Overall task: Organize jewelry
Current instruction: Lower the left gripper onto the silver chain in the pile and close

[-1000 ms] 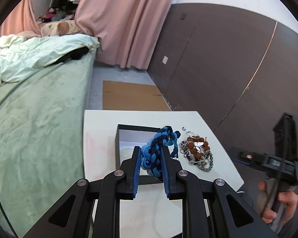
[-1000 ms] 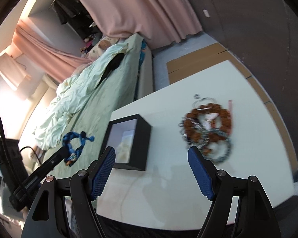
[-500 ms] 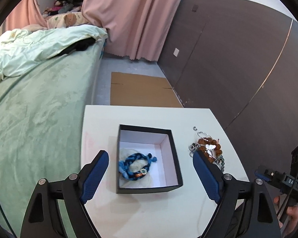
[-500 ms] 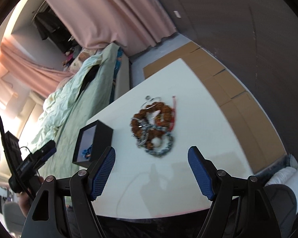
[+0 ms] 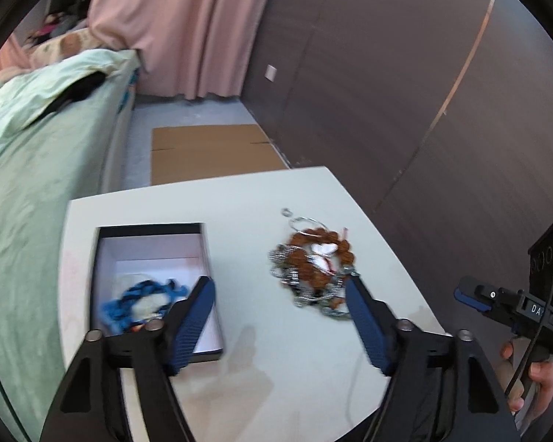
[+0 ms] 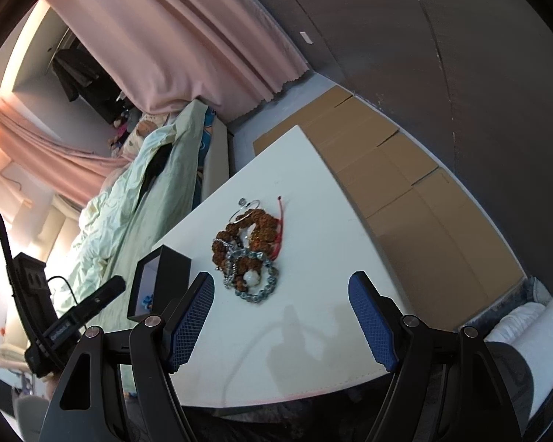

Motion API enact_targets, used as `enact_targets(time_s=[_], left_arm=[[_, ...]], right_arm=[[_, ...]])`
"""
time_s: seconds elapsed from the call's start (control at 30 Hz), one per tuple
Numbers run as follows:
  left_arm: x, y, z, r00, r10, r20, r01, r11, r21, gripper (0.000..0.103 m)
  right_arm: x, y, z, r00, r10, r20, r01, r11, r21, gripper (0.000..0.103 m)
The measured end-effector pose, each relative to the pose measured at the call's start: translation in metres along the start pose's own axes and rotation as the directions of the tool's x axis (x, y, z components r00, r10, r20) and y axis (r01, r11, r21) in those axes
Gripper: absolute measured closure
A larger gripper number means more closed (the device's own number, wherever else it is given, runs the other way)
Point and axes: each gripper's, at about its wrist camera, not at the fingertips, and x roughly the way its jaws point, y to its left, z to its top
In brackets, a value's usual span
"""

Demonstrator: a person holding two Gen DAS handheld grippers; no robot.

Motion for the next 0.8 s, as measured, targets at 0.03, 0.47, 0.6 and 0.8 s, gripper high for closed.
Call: enact_targets(time_s=[0.03,0.47,0.6,0.8], left_arm=[[0.003,-0.004,0.0,1.0,-0.002,-0.009,0.002,1.0,0.006,0.041],[0.062,-0.055,0.002,0.991,-0.019,-0.129,0.038,0.989,0.146,0.052],[0.078,-0.065,0.004,0.988,0.0,-0.157,0.033,0.978,0.206,0.053],[0.098,-0.076,0.003,0.979,0.042,-0.2,0.015,0.961,0.275,0.06]], right_arm=[[-0.001,-0.002,0.0,1.0,0.003,0.002,-0.003,1.0,0.001,0.027],[-0.007,-0.033,0.008,1.0,0.027,0.002,-0.027,0.998,0.05,0.027],[-0.01,-0.04,0.011,1.0,0.027,0.006,-0.028,0.998,0.062,0.027],[-0.009,-0.043,0.014,0.999,0.032,0.008,-0.033,0.997,0.07,0.027]])
